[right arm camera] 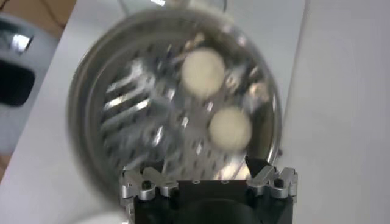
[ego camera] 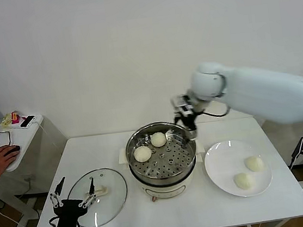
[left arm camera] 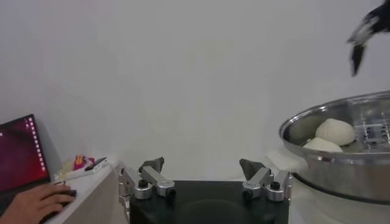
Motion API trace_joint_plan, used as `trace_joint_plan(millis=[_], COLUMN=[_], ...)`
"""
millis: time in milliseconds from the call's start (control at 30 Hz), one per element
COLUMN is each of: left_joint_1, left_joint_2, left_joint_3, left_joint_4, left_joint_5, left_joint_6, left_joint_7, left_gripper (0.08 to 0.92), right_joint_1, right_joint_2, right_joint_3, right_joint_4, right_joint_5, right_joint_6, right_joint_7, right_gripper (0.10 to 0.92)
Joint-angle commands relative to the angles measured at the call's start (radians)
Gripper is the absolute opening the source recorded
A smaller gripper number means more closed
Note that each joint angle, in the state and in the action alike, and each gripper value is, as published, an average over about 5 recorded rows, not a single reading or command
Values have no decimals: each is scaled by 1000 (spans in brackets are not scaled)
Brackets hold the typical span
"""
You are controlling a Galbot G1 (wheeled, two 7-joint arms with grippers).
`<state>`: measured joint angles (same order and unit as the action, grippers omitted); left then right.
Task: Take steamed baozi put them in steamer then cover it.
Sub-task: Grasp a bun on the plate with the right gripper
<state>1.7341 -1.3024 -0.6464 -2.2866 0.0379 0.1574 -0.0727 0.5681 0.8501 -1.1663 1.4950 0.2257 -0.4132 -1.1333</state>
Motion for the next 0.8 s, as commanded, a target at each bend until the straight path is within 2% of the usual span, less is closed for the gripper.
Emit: trace_joint_plan(millis=[33, 233, 433, 800], left_joint_1=[-1, -1, 6, 10], left_joint_2=[0, 1, 6, 3], left_joint_3=[11, 17, 12, -4], left_joint_4=[7, 13, 12, 16], left_joint_5=[3, 7, 10, 11], left_joint_6=[0, 1, 6, 10], left_joint_7=[0, 0, 3, 3], left_gripper=[823, 823, 823, 823], right_joint_1=[-124, -495, -894, -1024], right_joint_2=[-459, -564, -572, -432], right_joint_3=[72, 351, 670, 753], right_joint_4=[214, 226, 199, 67], right_joint_5=[-226, -325, -414, -492], right_joint_6=[148, 168, 184, 196], right_joint_7=[-91, -52, -31, -16], right_gripper=[823, 823, 823, 823])
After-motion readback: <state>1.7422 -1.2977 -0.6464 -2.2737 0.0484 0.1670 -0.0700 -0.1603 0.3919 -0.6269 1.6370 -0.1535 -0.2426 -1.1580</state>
